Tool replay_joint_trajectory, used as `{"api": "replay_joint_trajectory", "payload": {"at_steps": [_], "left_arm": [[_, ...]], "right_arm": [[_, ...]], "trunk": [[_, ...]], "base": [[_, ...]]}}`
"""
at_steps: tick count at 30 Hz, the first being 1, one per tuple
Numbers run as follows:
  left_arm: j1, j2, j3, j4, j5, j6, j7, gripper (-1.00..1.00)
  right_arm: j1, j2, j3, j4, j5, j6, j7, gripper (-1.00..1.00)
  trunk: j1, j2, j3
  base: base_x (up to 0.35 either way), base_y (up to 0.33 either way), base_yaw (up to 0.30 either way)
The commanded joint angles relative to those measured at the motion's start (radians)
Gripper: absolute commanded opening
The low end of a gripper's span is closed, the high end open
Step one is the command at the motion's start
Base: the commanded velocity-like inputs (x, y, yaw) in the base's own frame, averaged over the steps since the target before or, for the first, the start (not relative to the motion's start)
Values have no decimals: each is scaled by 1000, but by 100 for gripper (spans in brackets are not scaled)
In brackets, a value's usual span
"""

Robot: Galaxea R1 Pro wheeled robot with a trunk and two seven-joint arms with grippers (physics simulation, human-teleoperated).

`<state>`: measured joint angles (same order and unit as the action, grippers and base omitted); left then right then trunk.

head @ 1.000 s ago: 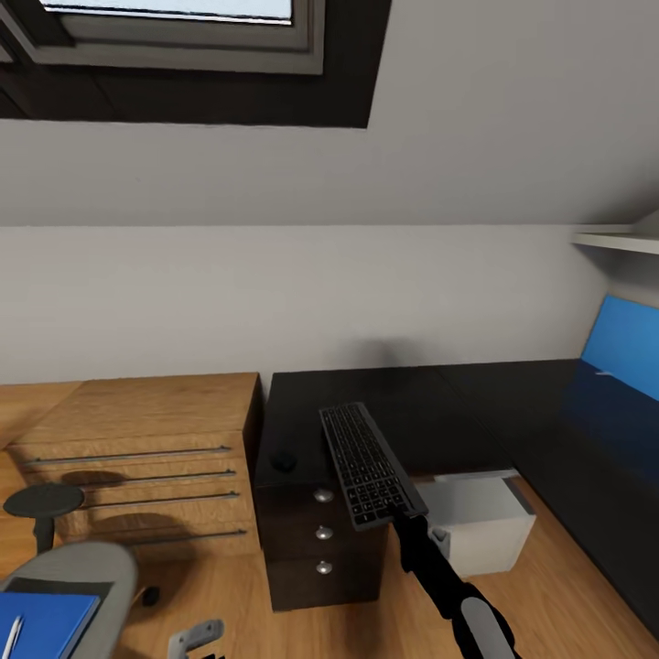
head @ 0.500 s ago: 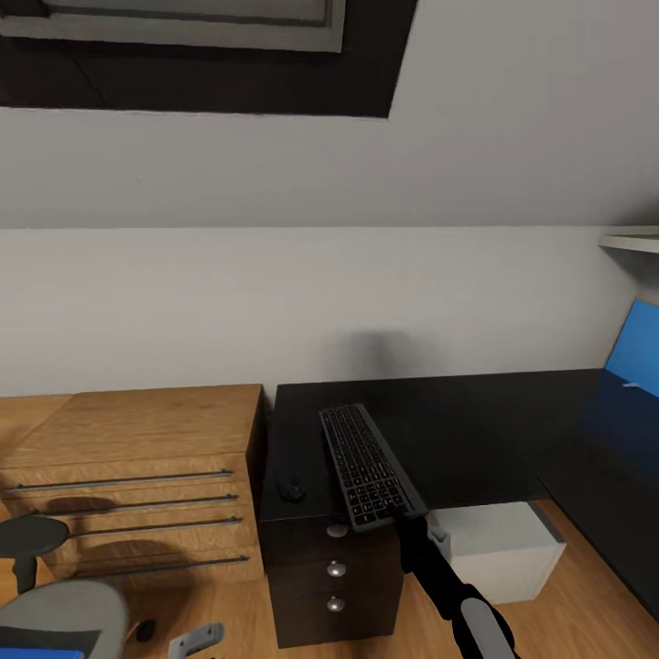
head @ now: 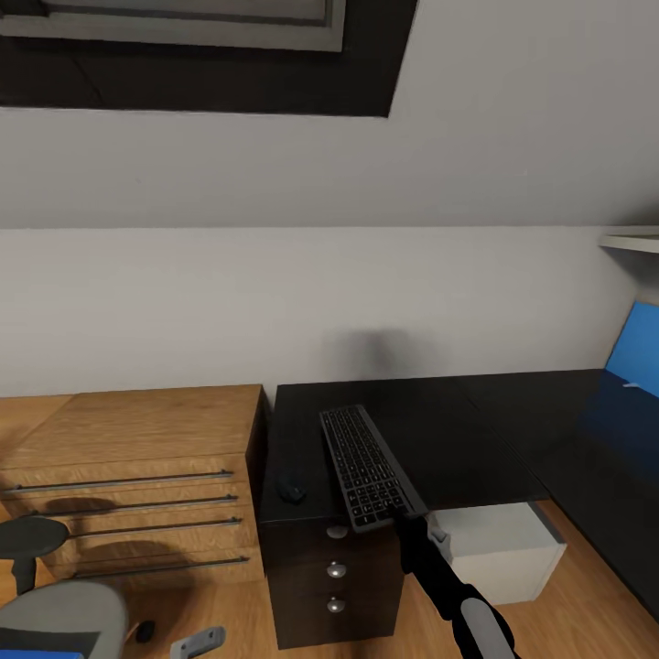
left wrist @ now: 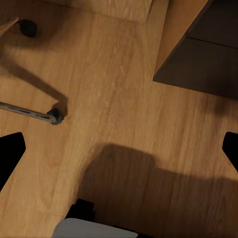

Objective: In the bedroom, organize the workspace by keeping the computer under the desk, ensuring the monitor is on the desk, placing the keyboard on the desk next to the monitor, placing the mouse on the desk next to the keyboard, moving the folder from the swivel chair onto the desk next to the mouse, stacking the notebook on top of the folder with the pen on top of the notebook, and positioning the swivel chair next to the desk.

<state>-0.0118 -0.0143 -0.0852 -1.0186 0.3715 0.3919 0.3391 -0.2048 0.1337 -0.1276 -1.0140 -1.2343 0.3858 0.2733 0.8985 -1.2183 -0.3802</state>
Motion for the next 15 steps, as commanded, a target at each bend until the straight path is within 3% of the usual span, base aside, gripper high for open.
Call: {"api": "replay_joint_trajectory", "payload": {"at_steps": [1, 11, 15], "left_arm": [[0, 0, -2, -2, 10, 2, 9, 100], [-1, 0, -3, -1, 10, 2, 9, 100], [-1, 0, -3, 0, 10, 2, 9, 100]], "right_arm": [[-1, 1, -4, 0, -8, 10, 1, 100], [-1, 0, -4, 0, -10, 10, -8, 100], [-1, 0, -4, 0, -10, 10, -8, 100]], "trunk": [[0, -1, -1], [0, -1, -1], [0, -1, -1]], "base": [[0, 0, 0], [-2, 0, 0], [-151, 0, 0]]}}
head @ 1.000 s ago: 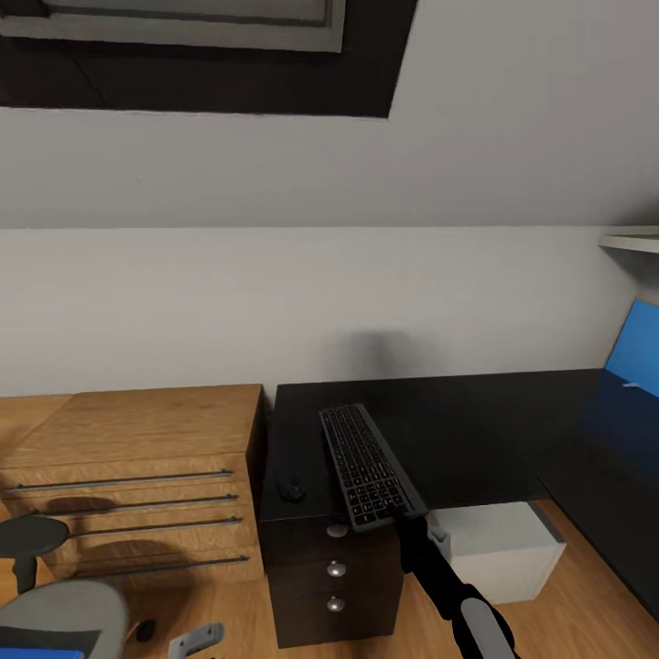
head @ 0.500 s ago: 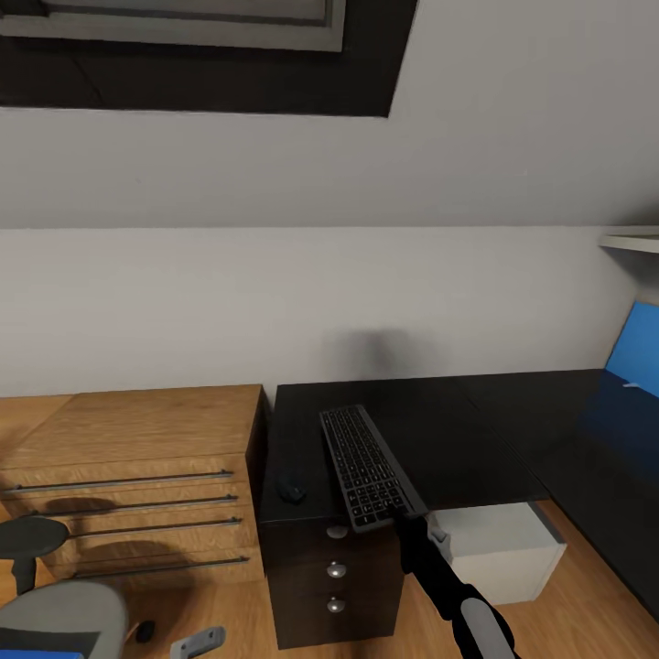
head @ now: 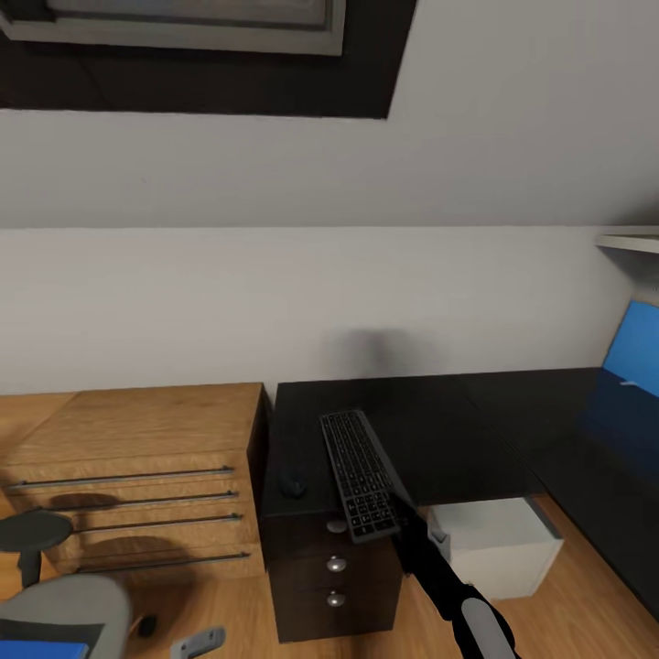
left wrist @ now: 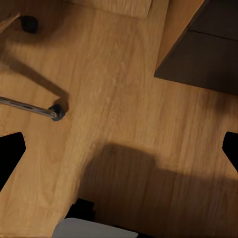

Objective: In the bedroom, organize the workspace by keeping the computer under the desk, ensuring the monitor is on the desk, placing the keyboard on the desk next to the monitor, placing the mouse on the desk next to the keyboard, moving the folder from the swivel chair onto the desk next to the mouse, stacking the notebook on top of the folder with the pen on top of the notebook, and positioning the swivel chair next to the desk.

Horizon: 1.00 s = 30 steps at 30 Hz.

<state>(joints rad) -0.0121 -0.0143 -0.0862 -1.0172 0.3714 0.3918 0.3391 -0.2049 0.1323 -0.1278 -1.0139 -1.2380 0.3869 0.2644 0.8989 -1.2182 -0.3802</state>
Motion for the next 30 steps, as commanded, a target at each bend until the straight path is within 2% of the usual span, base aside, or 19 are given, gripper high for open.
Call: {"api": "replay_joint_trajectory", "payload": {"at_steps": [1, 12, 18, 25, 26, 30], "left_arm": [[0, 0, -3, -1, 11, 2, 9, 100], [0, 0, -3, 0, 11, 2, 9, 100], [0, 0, -3, 1, 11, 2, 9, 100], [0, 2, -4, 17, 9, -2, 9, 100], [-1, 1, -4, 19, 9, -27, 9, 100], [-1, 1, -4, 20, 9, -53, 9, 100]], "right_arm": [[-1, 1, -4, 0, -6, 9, 1, 100], [-1, 0, -6, 2, -3, 8, 1, 100], [-1, -3, -14, 34, -3, 5, 1, 100], [-1, -5, -21, 46, 0, -5, 1, 100], [-1, -27, -21, 92, 2, -7, 1, 100], [-1, -63, -20, 174, 4, -16, 2, 100]], "trunk": [[0, -1, -1], [0, -1, -1], [0, -1, -1], [0, -1, -1], [-4, 6, 2], [-20, 34, 14]], "base": [[-270, 0, 0], [-321, -14, 0], [-318, -91, 0], [-73, -29, 0], [-7, -3, 0], [-4, -2, 0]]}}
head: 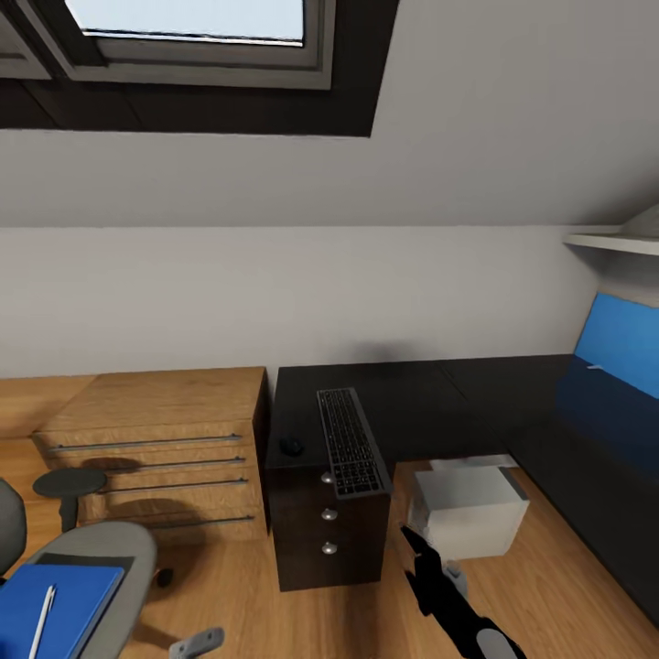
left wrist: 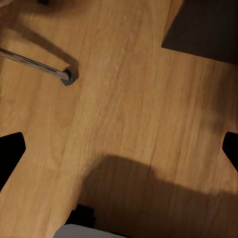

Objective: In the bedroom, organize the workspace by keeping the computer under the desk, ensuring the monitor is on the desk, placing the keyboard on the desk next to the monitor, placing the mouse on the desk next to the keyboard, moving the folder from the swivel chair onto the desk next to the mouse, stacking the notebook on top of the folder with the pen on top of the notebook, and positioning the swivel chair next to the desk.

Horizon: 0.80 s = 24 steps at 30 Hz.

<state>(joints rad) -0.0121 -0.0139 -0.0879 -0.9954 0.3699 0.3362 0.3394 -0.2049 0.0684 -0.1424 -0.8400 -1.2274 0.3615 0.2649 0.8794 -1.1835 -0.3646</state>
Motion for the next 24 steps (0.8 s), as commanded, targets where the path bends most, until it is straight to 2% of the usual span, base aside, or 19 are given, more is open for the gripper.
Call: {"api": "replay_joint_trajectory", "payload": {"at_steps": [1, 3, 5, 6, 11, 12, 14, 16, 19, 22, 24], "left_arm": [[0, 0, -3, -1, 11, -2, 9, 100], [0, -1, -3, 8, 11, -11, 9, 100], [0, -4, -9, 44, 10, -17, 9, 100], [0, -7, -14, 63, 10, -20, 10, 100], [-1, -13, -19, 88, 9, -23, 10, 100], [-1, -14, -19, 96, 9, -24, 10, 100], [-1, -15, -20, 107, 9, -24, 10, 100], [-1, -17, -21, 177, 9, -26, 9, 100], [-4, -22, -21, 261, 9, -42, 9, 100], [-17, -30, -21, 316, 9, -72, 9, 100], [-32, -35, -21, 355, 10, -120, 8, 100]], "right_arm": [[-1, -8, -5, 23, -5, 3, 1, 100], [-1, -32, -2, 86, 2, -27, 2, 100], [-1, -49, 5, 142, 49, -131, 3, 100], [-1, -55, 14, 178, 100, -223, 3, 100], [-1, -61, 34, 289, 265, -497, 2, 100], [-1, -61, 38, 342, 329, -614, 2, 100], [-1, -61, 41, 394, 385, -726, 1, 100], [-1, -58, 44, 495, 470, -939, 0, 100], [-1, -55, 44, 530, 494, -1016, 0, 100], [-1, -53, 44, 543, 503, -1042, 0, 100], [-1, -52, 45, 551, 508, -1055, 0, 100]], "trunk": [[-4, 7, 2], [-12, 21, 8], [-19, 35, 15], [-23, 42, 18], [-42, 77, 33], [-46, 84, 37], [-54, 98, 43], [-61, 112, 49], [-73, 133, 58], [-84, 154, 68], [-92, 168, 74]], "base": [[-2, -1, 0], [-1, -1, 0], [0, 0, 0], [0, 0, 0], [0, 0, 0], [0, 0, 0], [0, 0, 0], [0, 0, 0], [0, 0, 0], [0, 0, 0], [0, 0, 0]]}}
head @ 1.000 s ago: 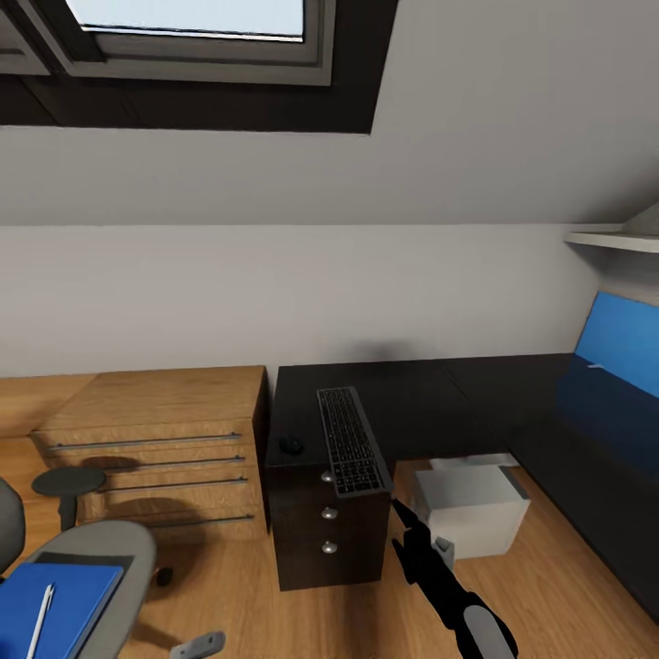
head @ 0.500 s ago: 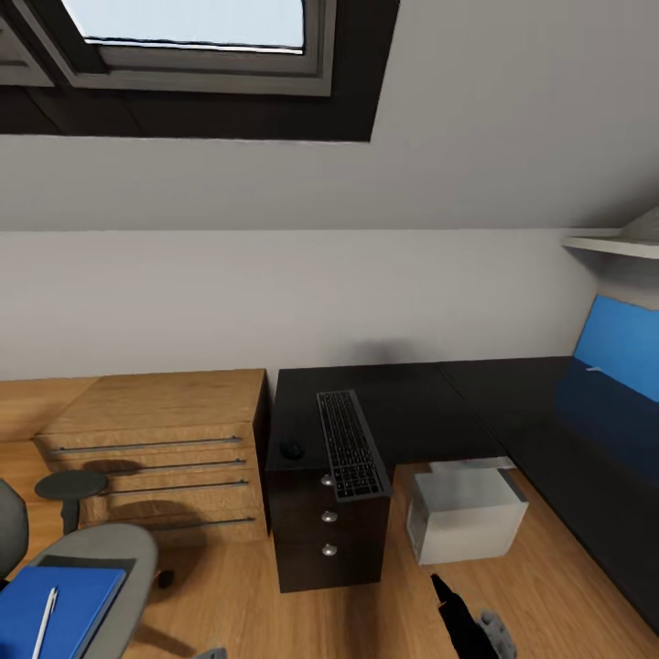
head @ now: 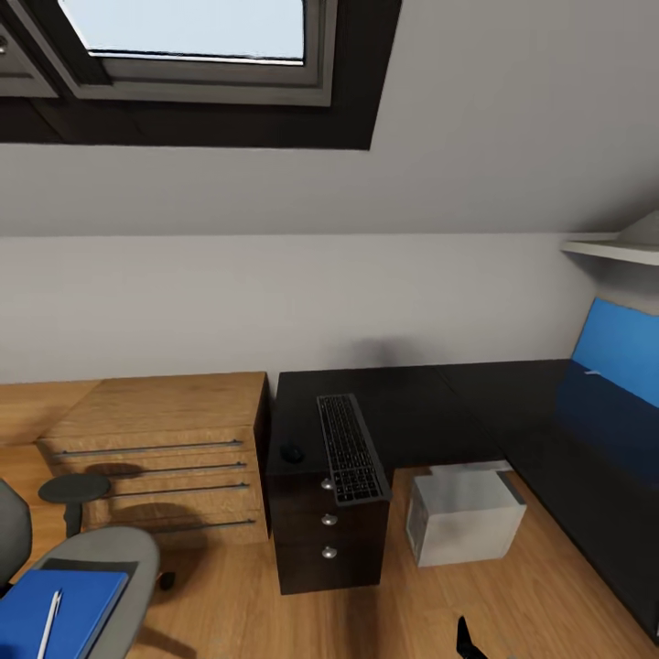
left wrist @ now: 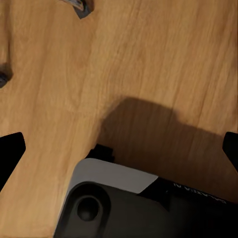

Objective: In the bedroom, organize the workspace by keeping the computer under the desk, ensuring the monitor is on the desk, placing the keyboard on the desk next to the monitor, placing the mouse on the desk next to the keyboard, moving the folder from the swivel chair onto the desk next to the mouse, stacking the notebook on top of the folder with the pen on top of the notebook, and positioning the swivel chair next to the desk.

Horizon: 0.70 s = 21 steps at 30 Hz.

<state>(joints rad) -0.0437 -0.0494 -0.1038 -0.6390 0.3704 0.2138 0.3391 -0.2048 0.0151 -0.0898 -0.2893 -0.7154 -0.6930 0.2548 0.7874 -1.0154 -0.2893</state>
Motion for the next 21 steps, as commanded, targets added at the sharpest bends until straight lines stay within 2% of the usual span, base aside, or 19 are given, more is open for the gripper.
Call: {"api": "replay_joint_trajectory", "payload": {"at_steps": [1, 5, 9, 21], "left_arm": [[-4, 0, -5, 10, 9, -15, 8, 100], [-15, -3, -5, 53, 11, -80, 0, 100], [-20, -4, -5, 74, 11, -112, -71, 100], [-21, -3, -5, 77, 7, -121, -99, 100]], "right_arm": [[-1, 1, -8, 3, -3, -3, 10, 100], [-1, 9, -7, 8, 3, -13, 12, 100], [-1, 51, -7, 14, 7, -21, 13, 100], [-1, 63, -5, 55, 11, -20, 14, 100]], "trunk": [[-4, 6, 2], [-19, 34, 15], [-35, 62, 27], [-81, 146, 65]], "base": [[0, 0, 0], [0, 0, 0], [0, 0, 0], [0, 0, 0]]}}
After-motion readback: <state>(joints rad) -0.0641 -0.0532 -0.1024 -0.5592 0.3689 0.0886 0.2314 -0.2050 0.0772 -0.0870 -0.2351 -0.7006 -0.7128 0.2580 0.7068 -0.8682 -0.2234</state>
